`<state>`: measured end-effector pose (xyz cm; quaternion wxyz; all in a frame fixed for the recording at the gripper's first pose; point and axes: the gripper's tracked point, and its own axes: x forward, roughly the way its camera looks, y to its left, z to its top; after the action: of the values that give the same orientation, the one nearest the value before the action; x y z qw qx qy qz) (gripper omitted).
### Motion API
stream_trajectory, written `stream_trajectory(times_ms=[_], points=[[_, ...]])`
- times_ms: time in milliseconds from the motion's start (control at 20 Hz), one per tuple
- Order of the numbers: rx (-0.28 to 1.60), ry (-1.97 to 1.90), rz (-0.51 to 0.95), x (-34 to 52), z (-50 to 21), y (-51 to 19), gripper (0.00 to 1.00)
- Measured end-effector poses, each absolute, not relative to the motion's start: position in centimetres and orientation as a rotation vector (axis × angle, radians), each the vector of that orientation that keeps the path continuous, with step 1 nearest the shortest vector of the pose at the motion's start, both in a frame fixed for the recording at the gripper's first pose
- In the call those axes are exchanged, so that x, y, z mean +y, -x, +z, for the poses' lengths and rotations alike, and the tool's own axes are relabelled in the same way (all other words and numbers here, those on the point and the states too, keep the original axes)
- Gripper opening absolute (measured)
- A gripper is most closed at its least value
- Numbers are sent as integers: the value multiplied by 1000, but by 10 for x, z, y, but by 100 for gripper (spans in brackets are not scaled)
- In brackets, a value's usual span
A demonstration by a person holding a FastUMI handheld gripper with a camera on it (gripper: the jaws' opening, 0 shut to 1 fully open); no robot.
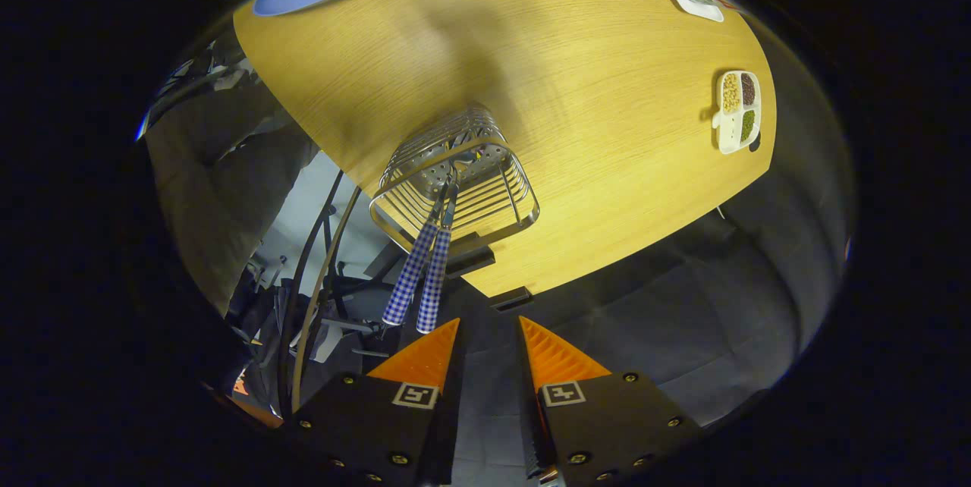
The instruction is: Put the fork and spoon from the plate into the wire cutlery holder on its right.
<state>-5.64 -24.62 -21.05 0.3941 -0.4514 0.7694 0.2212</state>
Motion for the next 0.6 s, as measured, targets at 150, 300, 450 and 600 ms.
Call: stream_trajectory(times_ms=[150,300,450,600], points=[[1921,1096,497,-252,-192,60,35],[1803,965,460,-232,-179,67,85],[1691,795,384,-213,-164,87,82],[1645,591,334,-187,-162,123,82]])
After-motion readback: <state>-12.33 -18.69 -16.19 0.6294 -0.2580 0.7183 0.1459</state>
